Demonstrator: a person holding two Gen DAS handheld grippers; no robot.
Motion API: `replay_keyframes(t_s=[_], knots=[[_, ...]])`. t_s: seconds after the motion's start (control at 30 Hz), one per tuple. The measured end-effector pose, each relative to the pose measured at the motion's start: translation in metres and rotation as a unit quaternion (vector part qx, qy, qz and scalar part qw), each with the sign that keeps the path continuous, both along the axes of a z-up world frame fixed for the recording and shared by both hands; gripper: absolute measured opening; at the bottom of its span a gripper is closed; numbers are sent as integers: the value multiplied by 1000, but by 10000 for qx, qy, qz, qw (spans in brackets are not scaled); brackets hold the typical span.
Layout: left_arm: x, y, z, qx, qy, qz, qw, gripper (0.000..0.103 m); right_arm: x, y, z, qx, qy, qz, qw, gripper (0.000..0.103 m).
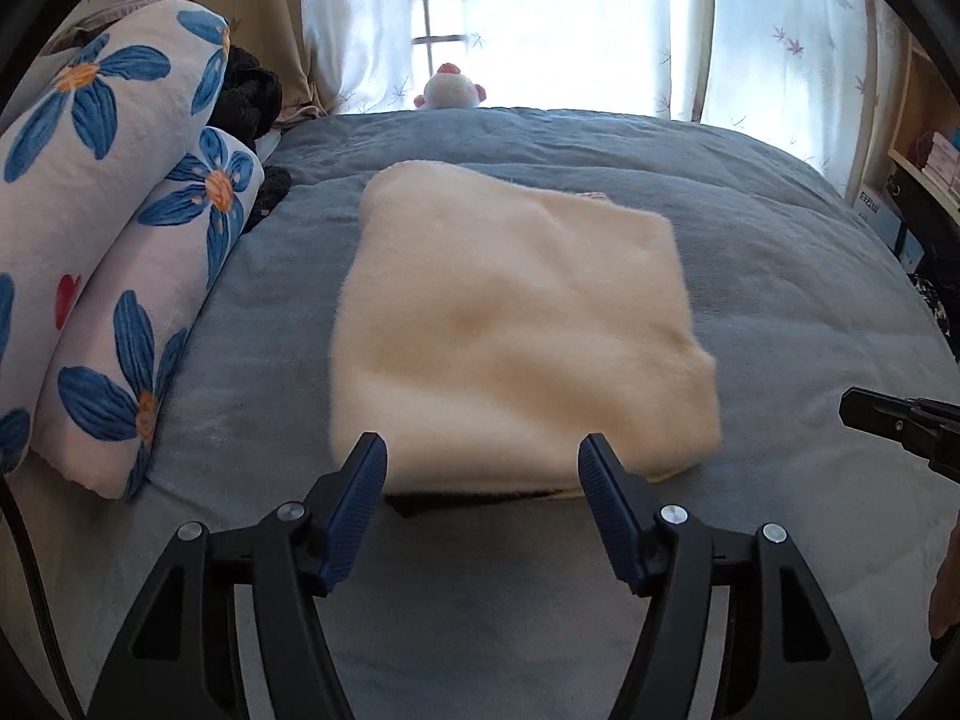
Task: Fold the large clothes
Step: 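Open both tools and pull them back from the clothes stack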
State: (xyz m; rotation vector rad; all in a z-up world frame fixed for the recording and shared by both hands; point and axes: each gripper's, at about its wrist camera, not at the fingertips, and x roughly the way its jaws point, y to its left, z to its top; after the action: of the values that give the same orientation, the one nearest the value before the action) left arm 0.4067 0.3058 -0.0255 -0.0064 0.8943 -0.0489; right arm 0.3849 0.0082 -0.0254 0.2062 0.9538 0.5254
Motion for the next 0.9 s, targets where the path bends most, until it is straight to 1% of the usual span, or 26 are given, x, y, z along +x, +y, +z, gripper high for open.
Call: replay_keyframes(t_s=[0.03, 0.1, 0.13, 0.17, 0.27, 0.37, 0.47, 0.63, 0.7, 0.73, 0.77, 0.83, 0.9], knots=[[-14, -5, 11, -54, -28, -40, 10000, 69, -14, -8, 12, 20, -1, 13, 10000, 3], [-40, -13, 31, -99, -134, -82, 9998, 78, -39, -21, 30, 44, -29, 25, 10000, 3], [-55, -19, 43, -125, -205, -112, 9996, 80, -50, -27, 38, 46, -46, 33, 10000, 3], [-67, -24, 51, -137, -261, -147, 9995, 81, -63, -32, 48, 1, -96, 29, 9999, 3], [-108, -44, 77, -98, -404, -326, 9986, 82, -96, -44, 70, -148, -193, 41, 9997, 3], [-141, -60, 96, -71, -484, -427, 9979, 89, -133, -58, 85, -221, -193, 56, 9996, 4], [-170, -76, 110, -120, -515, -582, 9969, 90, -164, -71, 98, -296, -221, 95, 9993, 4], [-215, -101, 132, -57, -605, -757, 9953, 91, -218, -96, 123, -410, -432, 41, 9982, 4], [-233, -110, 138, -74, -649, -807, 9946, 92, -236, -105, 130, -432, -523, 17, 9977, 13], [-239, -113, 139, -100, -659, -863, 9940, 92, -245, -109, 131, -429, -562, -10, 9975, 26], [-247, -117, 139, -133, -659, -887, 9938, 94, -255, -115, 133, -441, -621, -84, 9971, 41], [-265, -126, 139, -206, -663, -910, 9934, 98, -272, -125, 132, -448, -748, -235, 9959, 53], [-285, -136, 134, -231, -689, -896, 9933, 101, -285, -134, 128, -434, -764, -321, 9956, 55]])
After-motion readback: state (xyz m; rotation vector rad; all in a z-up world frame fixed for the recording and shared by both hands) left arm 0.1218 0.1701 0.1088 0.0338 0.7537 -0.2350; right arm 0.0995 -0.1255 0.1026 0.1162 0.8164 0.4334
